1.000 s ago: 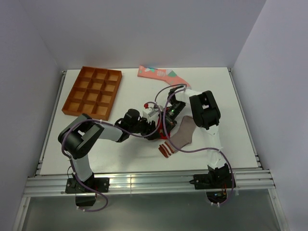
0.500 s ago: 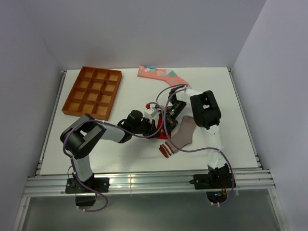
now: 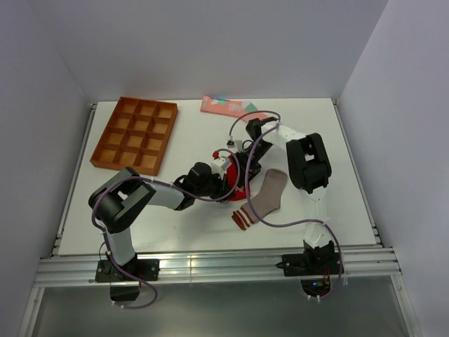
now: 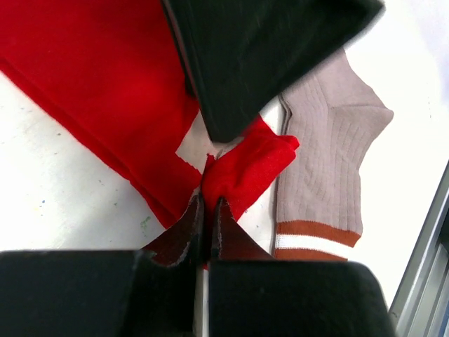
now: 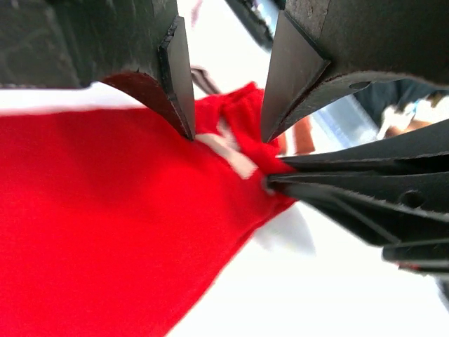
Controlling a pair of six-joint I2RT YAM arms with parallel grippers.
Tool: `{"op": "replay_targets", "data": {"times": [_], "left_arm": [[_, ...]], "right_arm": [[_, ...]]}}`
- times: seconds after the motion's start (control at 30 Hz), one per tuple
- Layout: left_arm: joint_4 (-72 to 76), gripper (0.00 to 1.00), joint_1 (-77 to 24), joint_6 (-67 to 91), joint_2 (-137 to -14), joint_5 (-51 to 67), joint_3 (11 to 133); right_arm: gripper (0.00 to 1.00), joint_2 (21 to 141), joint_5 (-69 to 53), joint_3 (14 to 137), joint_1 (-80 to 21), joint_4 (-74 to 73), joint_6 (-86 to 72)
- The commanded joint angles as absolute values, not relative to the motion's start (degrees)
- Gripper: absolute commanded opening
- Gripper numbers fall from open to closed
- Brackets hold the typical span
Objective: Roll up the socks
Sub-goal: Roll the sock at the center of the board.
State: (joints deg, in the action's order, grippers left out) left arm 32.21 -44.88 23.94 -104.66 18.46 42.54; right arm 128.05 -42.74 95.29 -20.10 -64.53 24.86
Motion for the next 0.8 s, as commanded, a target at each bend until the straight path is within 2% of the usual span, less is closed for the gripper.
{"op": "replay_targets", "data": {"times": [0.0, 0.2, 0.47, 0.57, 0.67, 0.77], "left_arm": [[27.07, 0.00, -45.18, 24.26, -103.97, 15.47, 41.66], [27.07, 0.00, -45.18, 24.96, -103.80, 14.59, 41.31], [27.07, 0.00, -45.18, 25.22, -103.01, 14.15, 41.13], [26.55, 0.00, -45.26, 25.23, -103.01, 14.06, 41.57], [25.93, 0.00, -45.26, 25.22, -102.75, 13.80, 42.01], [24.79, 0.00, -45.26, 24.87, -102.22, 13.54, 42.36]], "right_arm": [[0.50, 123.75, -34.90, 95.98, -17.93, -54.51, 20.92], [0.51, 123.40, -26.38, 96.85, -17.49, -49.32, 16.88], [0.51, 128.75, -19.96, 102.04, -18.89, -49.48, 16.00], [0.45, 130.86, -18.20, 103.62, -20.82, -50.36, 16.17], [0.34, 131.57, -17.40, 103.36, -22.93, -49.84, 16.26], [0.28, 131.84, -16.88, 103.18, -24.34, -49.05, 16.17]]}}
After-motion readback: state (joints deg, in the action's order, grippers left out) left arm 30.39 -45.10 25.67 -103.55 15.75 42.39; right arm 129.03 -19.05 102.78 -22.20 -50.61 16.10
